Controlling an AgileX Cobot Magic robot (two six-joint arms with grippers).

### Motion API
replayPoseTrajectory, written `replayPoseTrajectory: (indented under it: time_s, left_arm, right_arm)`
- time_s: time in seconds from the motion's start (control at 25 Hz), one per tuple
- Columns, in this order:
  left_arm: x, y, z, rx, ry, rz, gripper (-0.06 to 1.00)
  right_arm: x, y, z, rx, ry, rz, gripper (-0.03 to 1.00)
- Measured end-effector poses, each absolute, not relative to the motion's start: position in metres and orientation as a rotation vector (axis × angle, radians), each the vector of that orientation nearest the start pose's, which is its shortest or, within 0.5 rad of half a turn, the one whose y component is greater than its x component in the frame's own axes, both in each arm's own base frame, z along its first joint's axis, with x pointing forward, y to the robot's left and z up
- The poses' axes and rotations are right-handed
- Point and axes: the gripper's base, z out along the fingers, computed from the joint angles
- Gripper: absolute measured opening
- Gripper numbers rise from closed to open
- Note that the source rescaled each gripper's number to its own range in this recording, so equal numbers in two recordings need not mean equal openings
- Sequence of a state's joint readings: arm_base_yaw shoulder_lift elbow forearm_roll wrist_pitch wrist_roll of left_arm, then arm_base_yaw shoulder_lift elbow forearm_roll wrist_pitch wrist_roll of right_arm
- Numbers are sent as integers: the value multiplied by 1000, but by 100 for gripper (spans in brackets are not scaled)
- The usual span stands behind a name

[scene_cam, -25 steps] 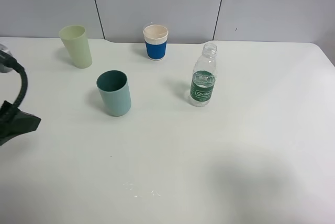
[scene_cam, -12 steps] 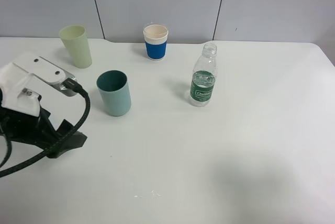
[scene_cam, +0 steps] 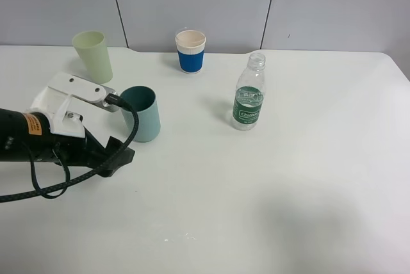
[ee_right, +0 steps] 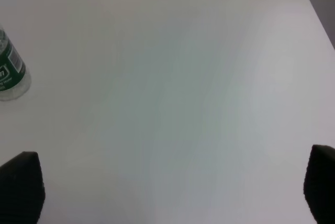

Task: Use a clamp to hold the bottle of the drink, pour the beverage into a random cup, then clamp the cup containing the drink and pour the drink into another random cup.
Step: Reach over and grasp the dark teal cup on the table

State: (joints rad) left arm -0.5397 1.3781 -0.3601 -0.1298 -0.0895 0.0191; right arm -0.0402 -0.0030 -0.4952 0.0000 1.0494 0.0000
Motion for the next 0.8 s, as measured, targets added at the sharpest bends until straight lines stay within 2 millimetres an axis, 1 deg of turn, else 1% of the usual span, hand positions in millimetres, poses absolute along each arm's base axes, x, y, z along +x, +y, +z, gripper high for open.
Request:
replayPoseTrajectory:
  time_s: [0.32, 0.6, 0.68, 0.8]
  left_arm:
    - [189, -107, 123, 469, 2231, -266, 80]
    - [203, -112, 100, 427, 2115, -263, 80]
    - [207, -113, 97, 397, 2060, -278, 80]
    - [211, -116, 93, 401, 1979, -297, 80]
  right_arm:
    - [-4, 0, 277, 41, 2034, -25, 100]
    - [-4, 0, 277, 41, 2034, -25, 100]
    - [-4, 0, 277, 41, 2034, -25, 100]
    - [-4, 0, 277, 41, 2034, -25, 100]
